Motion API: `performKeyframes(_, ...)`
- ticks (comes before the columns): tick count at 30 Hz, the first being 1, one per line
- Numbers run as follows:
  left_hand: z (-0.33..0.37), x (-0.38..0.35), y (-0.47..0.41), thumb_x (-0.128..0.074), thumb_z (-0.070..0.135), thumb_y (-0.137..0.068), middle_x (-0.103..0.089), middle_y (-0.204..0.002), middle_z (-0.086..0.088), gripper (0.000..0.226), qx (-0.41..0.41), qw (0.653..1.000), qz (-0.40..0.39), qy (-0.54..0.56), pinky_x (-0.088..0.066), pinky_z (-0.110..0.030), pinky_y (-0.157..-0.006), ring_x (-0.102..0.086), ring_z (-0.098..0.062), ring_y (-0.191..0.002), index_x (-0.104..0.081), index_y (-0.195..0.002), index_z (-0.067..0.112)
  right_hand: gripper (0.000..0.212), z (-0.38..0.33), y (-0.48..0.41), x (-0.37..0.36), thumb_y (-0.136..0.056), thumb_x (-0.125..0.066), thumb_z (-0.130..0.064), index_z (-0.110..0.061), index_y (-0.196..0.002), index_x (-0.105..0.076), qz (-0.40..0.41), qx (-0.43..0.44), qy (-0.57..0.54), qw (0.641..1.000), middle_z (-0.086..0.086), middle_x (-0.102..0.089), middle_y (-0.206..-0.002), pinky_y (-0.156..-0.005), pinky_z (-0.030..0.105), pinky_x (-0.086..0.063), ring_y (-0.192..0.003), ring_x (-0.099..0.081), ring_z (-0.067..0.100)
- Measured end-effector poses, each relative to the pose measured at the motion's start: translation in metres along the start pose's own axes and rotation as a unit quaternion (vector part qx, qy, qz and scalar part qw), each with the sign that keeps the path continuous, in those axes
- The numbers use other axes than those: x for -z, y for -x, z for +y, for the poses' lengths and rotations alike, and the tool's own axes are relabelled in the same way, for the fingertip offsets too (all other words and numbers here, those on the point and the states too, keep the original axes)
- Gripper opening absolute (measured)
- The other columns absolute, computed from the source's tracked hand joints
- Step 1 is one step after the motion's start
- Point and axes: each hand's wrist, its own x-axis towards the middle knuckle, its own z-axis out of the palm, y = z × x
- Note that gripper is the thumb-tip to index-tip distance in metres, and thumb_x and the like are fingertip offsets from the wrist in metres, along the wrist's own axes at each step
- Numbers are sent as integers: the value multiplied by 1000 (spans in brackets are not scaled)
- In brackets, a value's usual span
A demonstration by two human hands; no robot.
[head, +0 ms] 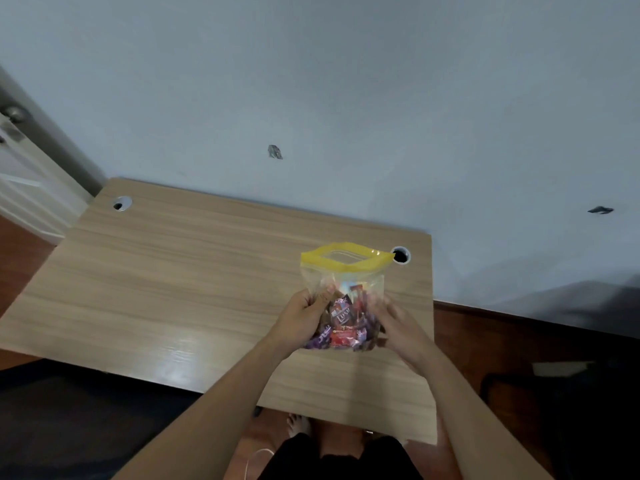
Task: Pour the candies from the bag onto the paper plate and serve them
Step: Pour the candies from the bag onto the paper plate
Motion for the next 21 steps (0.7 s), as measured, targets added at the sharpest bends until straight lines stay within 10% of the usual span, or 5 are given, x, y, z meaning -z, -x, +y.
performKeyframes(8,-47,-18,-34,-45,71,-102,-49,-51,9,64,28,991,19,-131,-44,-34,-61,-46,-10,-48,-59,-73,16,46,50,-21,-5,-95,-69,-64,-34,-129,-68,79,-17,76,994,-10,-83,-109,-79,28,-59,-99,-78,9)
performKeyframes(14,-83,-29,-53,-47,52,-110,-63,-60,21,47,77,987,-21,-142,-43,-19,-66,-55,9,-58,-66,-83,18,36,100,-48,-2,-102,-70,-44,-24,-132,-68,87,-61,118,987,-9,-79,-120,-93,30,-57,-108,-75,7)
performKeyframes(17,-110,-30,-61,-52,59,-106,-82,-104,6,45,108,984,-28,-136,-54,-33,-99,-75,-9,-98,-76,-122,24,39,120,-58,1,-99,-71,-49,-23,-128,-70,84,-82,141,983,-9,-80,-113,-86,30,-55,-103,-75,9)
performKeyframes(21,-140,-30,-68,-57,74,-92,-85,-106,-1,61,175,976,-27,-122,-58,-47,-106,-77,-16,-97,-78,-124,26,27,127,-65,1,-101,-69,-43,-17,-109,-68,79,-119,163,976,-4,-75,-96,-69,23,-49,-88,-72,19)
